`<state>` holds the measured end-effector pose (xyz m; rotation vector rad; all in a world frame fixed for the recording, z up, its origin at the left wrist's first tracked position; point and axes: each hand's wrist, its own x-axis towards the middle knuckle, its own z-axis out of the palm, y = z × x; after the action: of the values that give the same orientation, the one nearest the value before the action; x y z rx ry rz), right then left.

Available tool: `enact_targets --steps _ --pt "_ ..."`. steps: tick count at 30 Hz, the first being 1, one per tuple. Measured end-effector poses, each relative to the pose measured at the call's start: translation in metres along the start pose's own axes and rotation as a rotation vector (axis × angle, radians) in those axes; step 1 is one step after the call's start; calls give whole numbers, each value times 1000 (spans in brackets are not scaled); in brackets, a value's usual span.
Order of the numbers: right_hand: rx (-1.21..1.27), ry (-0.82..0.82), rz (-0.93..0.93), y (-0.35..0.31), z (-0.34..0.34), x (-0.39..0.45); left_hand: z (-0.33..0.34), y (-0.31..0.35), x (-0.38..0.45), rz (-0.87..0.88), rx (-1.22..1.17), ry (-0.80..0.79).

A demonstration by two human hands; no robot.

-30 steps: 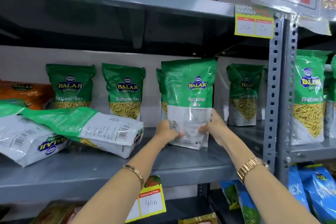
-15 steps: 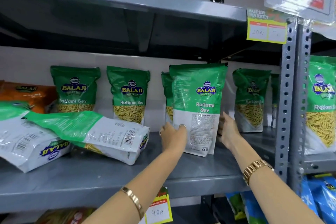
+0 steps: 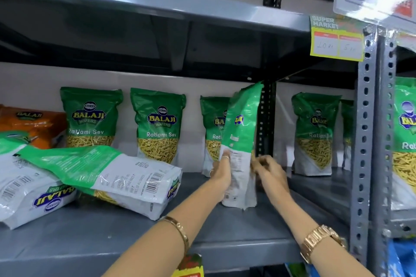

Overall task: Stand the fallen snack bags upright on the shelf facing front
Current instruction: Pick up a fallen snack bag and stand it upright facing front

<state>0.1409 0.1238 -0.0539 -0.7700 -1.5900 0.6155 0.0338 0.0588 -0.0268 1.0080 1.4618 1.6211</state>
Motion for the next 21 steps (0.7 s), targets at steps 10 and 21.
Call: enact_targets --steps 10,21 --pt "75 -42 286 6 5 9 5 -4 -16 62 -8 299" --pt "309 -317 459 0 6 4 21 -17 -39 65 22 241"
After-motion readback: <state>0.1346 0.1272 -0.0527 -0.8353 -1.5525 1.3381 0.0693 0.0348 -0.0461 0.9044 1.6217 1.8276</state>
